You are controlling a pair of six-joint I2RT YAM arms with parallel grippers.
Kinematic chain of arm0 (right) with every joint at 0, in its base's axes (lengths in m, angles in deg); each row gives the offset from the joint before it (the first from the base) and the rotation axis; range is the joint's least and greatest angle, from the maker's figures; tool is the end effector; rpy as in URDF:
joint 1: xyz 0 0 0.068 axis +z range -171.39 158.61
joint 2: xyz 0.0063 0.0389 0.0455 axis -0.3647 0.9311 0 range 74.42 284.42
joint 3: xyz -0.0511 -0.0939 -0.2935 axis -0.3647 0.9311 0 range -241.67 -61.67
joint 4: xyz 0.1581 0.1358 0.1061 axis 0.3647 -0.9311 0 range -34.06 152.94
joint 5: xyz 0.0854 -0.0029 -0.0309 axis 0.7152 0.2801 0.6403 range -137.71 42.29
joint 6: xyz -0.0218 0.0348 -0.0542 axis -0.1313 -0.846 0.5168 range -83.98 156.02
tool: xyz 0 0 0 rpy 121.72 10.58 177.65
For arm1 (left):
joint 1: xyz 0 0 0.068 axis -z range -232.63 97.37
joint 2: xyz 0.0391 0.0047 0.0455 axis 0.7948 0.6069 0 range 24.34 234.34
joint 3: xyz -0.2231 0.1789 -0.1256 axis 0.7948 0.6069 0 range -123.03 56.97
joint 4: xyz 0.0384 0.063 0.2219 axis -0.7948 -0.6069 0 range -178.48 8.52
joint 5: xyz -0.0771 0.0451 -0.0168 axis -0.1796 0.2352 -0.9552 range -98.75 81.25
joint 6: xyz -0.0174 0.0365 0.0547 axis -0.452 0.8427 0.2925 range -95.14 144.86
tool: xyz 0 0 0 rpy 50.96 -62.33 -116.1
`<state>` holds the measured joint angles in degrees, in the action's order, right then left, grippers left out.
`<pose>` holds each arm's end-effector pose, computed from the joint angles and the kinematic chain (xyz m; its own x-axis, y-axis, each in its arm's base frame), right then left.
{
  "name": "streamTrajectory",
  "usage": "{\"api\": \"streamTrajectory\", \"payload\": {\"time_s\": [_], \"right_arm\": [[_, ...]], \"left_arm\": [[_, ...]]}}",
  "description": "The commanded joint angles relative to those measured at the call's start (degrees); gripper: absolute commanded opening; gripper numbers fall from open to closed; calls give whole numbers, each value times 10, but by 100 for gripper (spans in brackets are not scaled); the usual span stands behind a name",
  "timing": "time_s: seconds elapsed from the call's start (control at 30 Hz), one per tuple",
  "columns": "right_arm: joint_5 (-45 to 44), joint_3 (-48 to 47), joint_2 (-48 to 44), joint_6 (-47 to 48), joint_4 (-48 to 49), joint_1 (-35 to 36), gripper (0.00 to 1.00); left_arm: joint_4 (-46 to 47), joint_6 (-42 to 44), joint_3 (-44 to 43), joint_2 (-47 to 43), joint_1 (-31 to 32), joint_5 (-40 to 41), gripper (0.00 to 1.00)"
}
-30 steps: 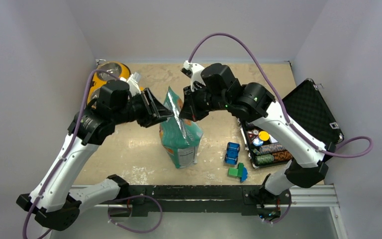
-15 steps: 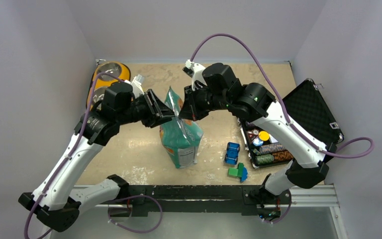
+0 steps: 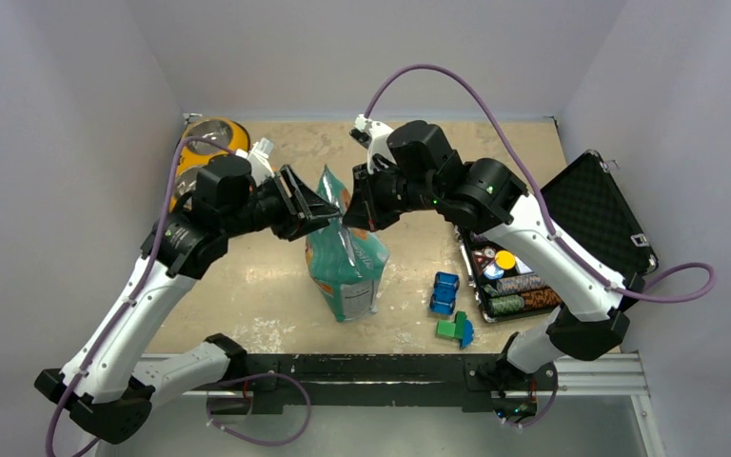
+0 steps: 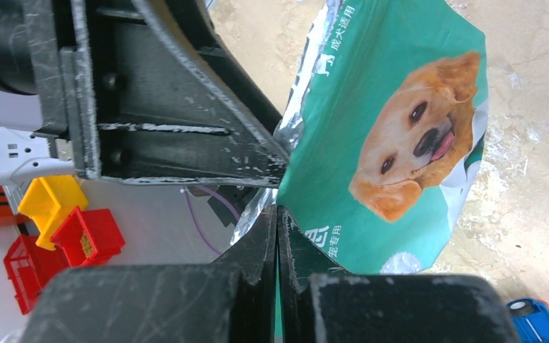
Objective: Serve the pet food
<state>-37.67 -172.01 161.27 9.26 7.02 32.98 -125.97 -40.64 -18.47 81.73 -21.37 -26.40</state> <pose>0.1580 0.2369 0.4901 -0.6780 -0.1847 -0.7115 -0.6504 0.6016 0.4636 0.1237 -0.0944 0.4377 -0.8190 -0.5171 -0.2485 -0.0450 0.4896 -0.8708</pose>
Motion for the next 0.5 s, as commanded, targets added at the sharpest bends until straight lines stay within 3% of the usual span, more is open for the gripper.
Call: {"api": "streamTrajectory", "payload": {"time_s": [0.0,0.2,0.33,0.47], "right_arm": [[21,-19,-11,7,-21,7,0],[3,-35,-2,13,-32,7,0],[-37,-56,11,20,-58,13,0],[-128,-76,27,41,-108,37,0]], "left_arm": [[39,-9,-19,24,-1,-29,48],[18,-3,-26,37,0,-34,27],[11,9,-40,50,1,-35,3],[-53,32,-78,62,1,-7,0]]}}
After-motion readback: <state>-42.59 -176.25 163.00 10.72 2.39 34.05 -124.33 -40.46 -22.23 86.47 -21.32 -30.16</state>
